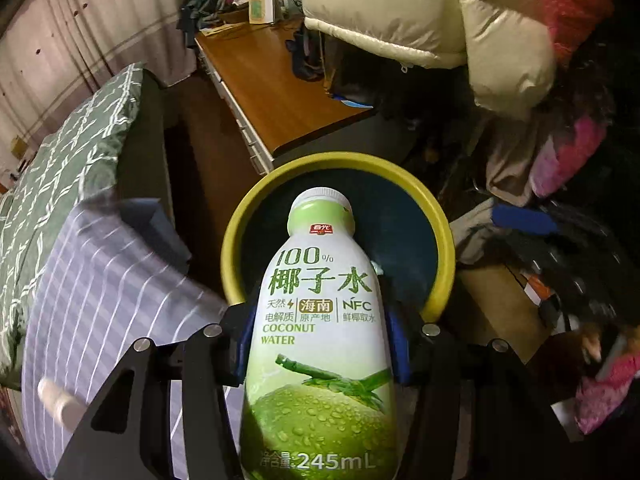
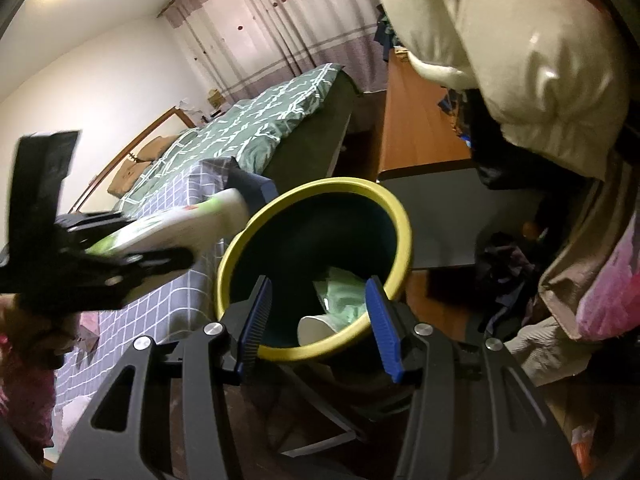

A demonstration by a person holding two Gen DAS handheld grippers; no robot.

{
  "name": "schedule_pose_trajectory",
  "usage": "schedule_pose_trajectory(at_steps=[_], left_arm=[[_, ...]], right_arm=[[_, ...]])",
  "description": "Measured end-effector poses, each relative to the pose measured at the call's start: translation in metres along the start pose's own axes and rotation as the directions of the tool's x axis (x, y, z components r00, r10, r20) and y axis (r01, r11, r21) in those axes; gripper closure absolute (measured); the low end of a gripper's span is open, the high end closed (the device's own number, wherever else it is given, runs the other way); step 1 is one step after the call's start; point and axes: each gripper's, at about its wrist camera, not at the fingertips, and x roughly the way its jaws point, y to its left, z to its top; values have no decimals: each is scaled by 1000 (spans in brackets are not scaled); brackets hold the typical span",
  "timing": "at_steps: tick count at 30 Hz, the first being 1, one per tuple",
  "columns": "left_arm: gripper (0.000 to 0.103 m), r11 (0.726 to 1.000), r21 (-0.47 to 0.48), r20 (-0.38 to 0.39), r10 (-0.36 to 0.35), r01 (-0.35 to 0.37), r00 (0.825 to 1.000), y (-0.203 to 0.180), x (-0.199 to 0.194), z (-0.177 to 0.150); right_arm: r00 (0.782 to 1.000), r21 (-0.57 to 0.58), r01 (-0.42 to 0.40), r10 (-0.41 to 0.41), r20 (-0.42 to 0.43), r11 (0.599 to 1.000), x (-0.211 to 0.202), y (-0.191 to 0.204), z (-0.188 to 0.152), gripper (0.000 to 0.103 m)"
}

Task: Collect trash
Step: 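Carry the coconut water bottle over the bin and release it with the left gripper, then grasp the white foam net from the tablecloth with the right gripper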

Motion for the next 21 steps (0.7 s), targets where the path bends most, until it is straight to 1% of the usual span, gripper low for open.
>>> schedule_pose_trajectory(at_steps=[2, 3, 4, 5, 8, 10, 12, 14, 17, 19, 21], left_arm=[[51, 1000, -6, -9, 4, -4, 1000, -3, 17, 14], [48, 1000, -13, -9, 11, -11, 1000, -3, 22, 17], [37, 999, -25, -2, 28, -28, 1000, -3, 25, 22], [32, 999, -36, 9, 41, -41, 999, -1, 25, 23], [31, 996, -78, 45, 36, -32, 998, 7, 11, 21], [31, 994, -101, 77, 47, -39, 996, 14, -11, 11], [29, 991, -130, 115, 58, -43, 992, 25, -35, -3], [25, 983, -175, 156, 79, -51, 985, 38, -62, -22], [24, 965, -253, 217, 129, -71, 968, 56, -104, -59], [24, 944, -311, 242, 188, -107, 952, 67, -133, -90], [23, 920, -365, 249, 244, -142, 937, 75, -159, -122]], right_arm=[[1000, 5, -3, 3, -1, 1000, 0, -2, 0, 56], [1000, 5, -4, 4, -3, 1000, 1, -2, 0, 56], [1000, 5, -6, 6, -6, 1000, 2, -3, 0, 56], [1000, 4, -7, 7, -9, 1000, 3, -3, 1, 56], [1000, -3, -15, 15, -19, 1000, 7, 1, -1, 56], [999, -12, -23, 22, -26, 1000, 10, 6, -3, 56], [999, -21, -33, 32, -34, 999, 14, 12, -3, 56], [998, -38, -47, 45, -48, 998, 18, 23, -6, 56], [996, -67, -67, 63, -65, 996, 22, 40, -9, 56], [994, -96, -85, 77, -82, 992, 26, 56, -11, 56], [991, -124, -102, 90, -98, 987, 29, 71, -15, 56]])
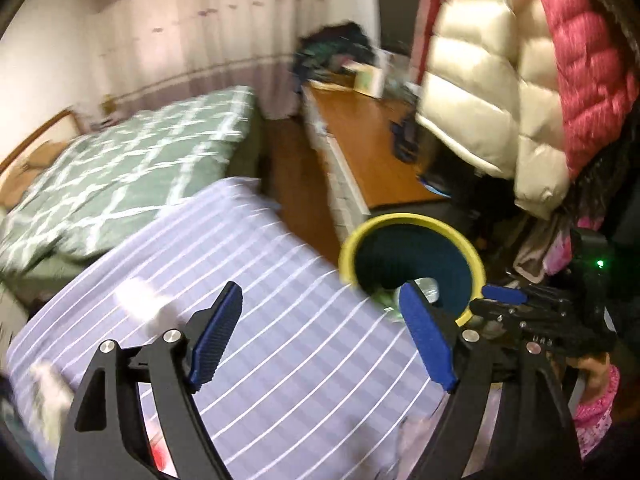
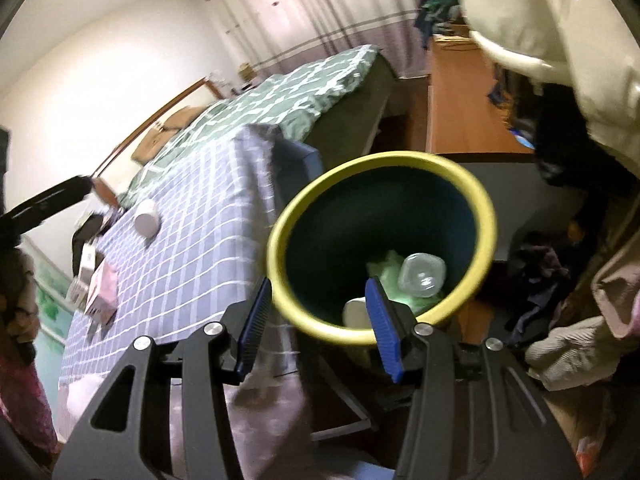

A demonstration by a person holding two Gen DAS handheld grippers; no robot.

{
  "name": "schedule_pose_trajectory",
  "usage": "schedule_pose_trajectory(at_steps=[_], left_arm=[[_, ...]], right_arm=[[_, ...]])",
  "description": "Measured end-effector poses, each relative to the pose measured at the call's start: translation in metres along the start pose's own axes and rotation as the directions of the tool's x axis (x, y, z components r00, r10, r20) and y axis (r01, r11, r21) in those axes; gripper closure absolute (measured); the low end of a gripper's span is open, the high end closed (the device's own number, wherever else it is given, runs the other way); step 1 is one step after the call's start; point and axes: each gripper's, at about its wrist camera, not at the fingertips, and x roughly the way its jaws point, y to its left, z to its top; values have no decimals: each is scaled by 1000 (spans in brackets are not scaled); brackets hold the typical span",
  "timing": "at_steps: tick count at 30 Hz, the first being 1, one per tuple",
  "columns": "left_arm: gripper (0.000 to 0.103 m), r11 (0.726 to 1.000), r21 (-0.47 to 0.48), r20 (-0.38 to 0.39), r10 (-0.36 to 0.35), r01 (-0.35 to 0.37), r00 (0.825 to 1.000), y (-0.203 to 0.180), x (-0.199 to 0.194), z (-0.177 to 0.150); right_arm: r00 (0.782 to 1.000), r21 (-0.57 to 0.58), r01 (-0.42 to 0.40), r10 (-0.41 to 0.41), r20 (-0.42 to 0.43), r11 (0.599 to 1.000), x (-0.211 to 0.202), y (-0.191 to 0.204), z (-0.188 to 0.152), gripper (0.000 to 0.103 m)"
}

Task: Collect trash
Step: 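Grasp the white foam net from the tablecloth with the right gripper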

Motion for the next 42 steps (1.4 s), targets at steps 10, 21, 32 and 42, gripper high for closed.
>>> schedule_pose_trajectory(at_steps=[10, 21, 32, 42], left_arm=[[16, 939, -220, 58, 285, -266, 957, 83, -150, -116], [16, 795, -499, 35, 415, -343, 909, 123, -249, -236], [16, 789, -524, 62, 411, -321, 909, 114, -270, -262], [15, 781, -535, 58, 412, -320, 909, 113, -272, -265]], right_arm=[[983, -211, -154, 127, -135, 965, 19, 104, -28, 56], [889, -484, -448, 318, -330, 752, 14, 252, -102, 44], [915, -765, -403, 235, -328, 503, 1, 316, -172, 35], [949, -830, -315, 161, -271, 461, 38, 331, -168, 34]])
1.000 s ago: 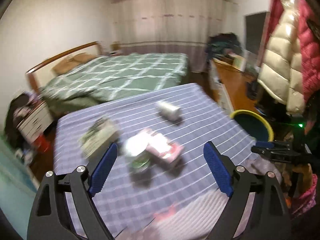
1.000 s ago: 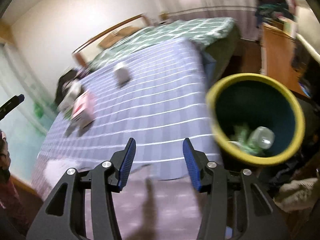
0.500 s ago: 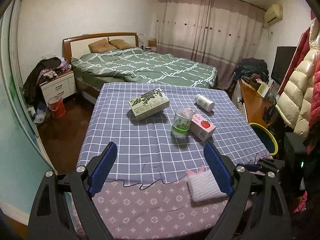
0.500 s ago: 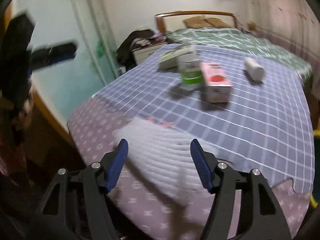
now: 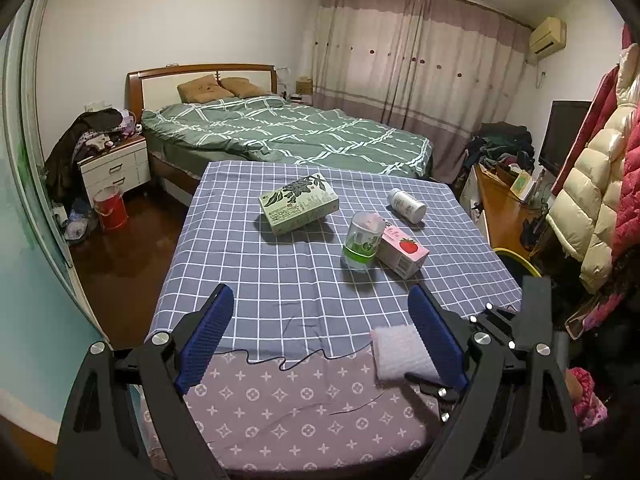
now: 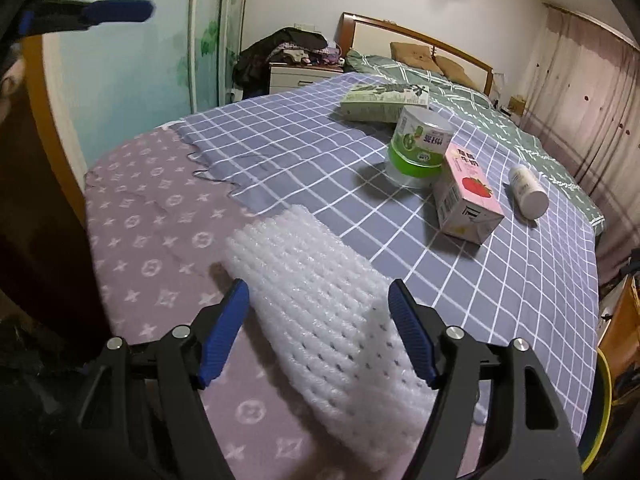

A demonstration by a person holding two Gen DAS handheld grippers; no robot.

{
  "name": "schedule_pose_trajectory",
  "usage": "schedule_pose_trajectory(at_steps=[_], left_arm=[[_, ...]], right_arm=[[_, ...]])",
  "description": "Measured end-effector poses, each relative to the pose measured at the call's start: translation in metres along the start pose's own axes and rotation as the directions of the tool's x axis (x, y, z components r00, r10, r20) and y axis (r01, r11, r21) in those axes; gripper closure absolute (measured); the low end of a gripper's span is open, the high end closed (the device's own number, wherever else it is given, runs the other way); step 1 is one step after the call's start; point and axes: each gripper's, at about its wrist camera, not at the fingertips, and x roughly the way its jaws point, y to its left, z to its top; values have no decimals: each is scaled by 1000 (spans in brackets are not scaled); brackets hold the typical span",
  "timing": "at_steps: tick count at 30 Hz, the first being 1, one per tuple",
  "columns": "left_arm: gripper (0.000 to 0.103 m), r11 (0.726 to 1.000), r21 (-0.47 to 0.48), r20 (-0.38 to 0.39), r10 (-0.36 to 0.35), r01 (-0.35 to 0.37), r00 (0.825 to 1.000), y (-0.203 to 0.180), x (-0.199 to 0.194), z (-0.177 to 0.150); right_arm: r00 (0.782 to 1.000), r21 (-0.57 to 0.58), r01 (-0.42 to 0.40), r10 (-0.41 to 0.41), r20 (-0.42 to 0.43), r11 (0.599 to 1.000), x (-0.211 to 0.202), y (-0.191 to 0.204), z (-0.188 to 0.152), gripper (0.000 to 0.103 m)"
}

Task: Collect trash
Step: 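Grasp the white foam net from the tablecloth with the right gripper, then carry the foam net over the bin and release it with the right gripper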

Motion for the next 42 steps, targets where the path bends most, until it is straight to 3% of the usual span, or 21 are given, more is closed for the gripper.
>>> schedule_pose_trajectory(at_steps=[2, 13, 15, 18, 19, 27, 35, 42], left_arm=[[15, 1000, -2, -2, -1, 1, 1000, 0, 1, 0], [15, 999, -9, -29, -31, 31, 999, -4, 17, -2], [15, 999, -13, -34, -34, 33, 999, -4, 19, -3], [15, 999, -16, -41, -38, 38, 998, -4, 23, -4], [15, 999, -16, -44, -40, 40, 998, -5, 25, -4], [15, 998, -5, -57, -57, 57, 997, -11, 33, -5], [15, 995, 12, -63, -101, 102, 993, -26, 50, -3], [15, 990, 19, -91, -134, 137, 987, -39, 75, 0]], right_arm=[[999, 4, 31, -31, -13, 1000, 7, -9, 6, 34], [990, 117, -72, 85, -114, 990, 31, -59, 16, 27], [990, 123, -70, 85, -114, 990, 29, -60, 14, 36], [991, 161, -60, 78, -110, 985, 24, -68, 10, 69], [992, 174, -52, 72, -108, 983, 22, -71, 8, 76], [996, 318, -72, 87, -33, 945, -11, -100, -11, 78], [999, 476, 27, -42, 21, 879, -52, -164, -40, 78], [979, 616, 165, -203, -9, 770, -81, -236, -83, 78]])
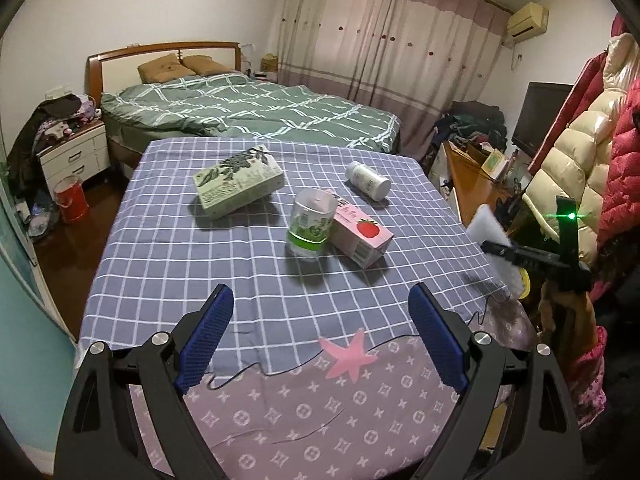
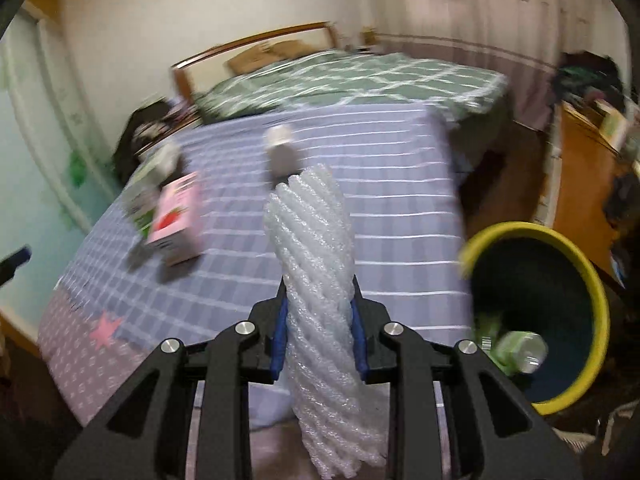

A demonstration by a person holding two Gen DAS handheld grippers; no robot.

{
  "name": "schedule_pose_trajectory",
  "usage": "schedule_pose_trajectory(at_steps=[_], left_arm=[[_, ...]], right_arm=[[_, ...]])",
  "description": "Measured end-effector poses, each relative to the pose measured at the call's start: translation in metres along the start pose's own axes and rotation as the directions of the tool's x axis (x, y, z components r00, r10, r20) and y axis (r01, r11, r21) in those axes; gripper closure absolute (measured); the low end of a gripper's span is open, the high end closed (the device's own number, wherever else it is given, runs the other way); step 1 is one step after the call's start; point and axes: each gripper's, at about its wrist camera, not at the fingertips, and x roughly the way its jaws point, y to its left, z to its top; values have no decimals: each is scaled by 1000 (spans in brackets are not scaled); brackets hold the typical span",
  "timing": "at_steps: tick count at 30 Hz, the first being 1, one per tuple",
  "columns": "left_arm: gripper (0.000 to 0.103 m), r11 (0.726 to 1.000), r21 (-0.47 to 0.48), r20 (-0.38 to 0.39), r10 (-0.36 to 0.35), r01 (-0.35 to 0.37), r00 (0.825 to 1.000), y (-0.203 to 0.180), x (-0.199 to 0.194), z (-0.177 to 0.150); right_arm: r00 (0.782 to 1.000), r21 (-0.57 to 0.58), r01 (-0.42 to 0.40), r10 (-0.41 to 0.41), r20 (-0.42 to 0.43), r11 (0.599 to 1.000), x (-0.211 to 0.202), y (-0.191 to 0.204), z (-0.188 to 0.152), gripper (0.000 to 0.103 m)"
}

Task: Collect trash
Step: 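Carry the foam net over the bin and release it with the right gripper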

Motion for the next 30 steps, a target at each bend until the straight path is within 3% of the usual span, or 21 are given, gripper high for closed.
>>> schedule_pose_trajectory(at_steps=[5, 12, 18, 24, 30], left_arm=[[15, 1000, 9, -16, -18, 18, 1000, -8, 18, 5], [15, 999, 23, -50, -40, 41, 998, -23, 46, 13], [15, 998, 38, -70, -50, 53, 996, -34, 60, 19], [15, 997, 58, -80, -45, 50, 996, -39, 67, 23], [15, 997, 63, -94, -37, 43, 995, -37, 76, 25]], right_arm=[[993, 119, 114, -118, 26, 986, -7, -66, 7, 78], [975, 223, 222, -221, -31, 949, 15, -135, 7, 76], [964, 260, 266, -254, -78, 928, 43, -160, 4, 59], [960, 289, 280, -268, -81, 916, 47, -166, 0, 42], [960, 305, 278, -277, -49, 911, 39, -160, 3, 36]])
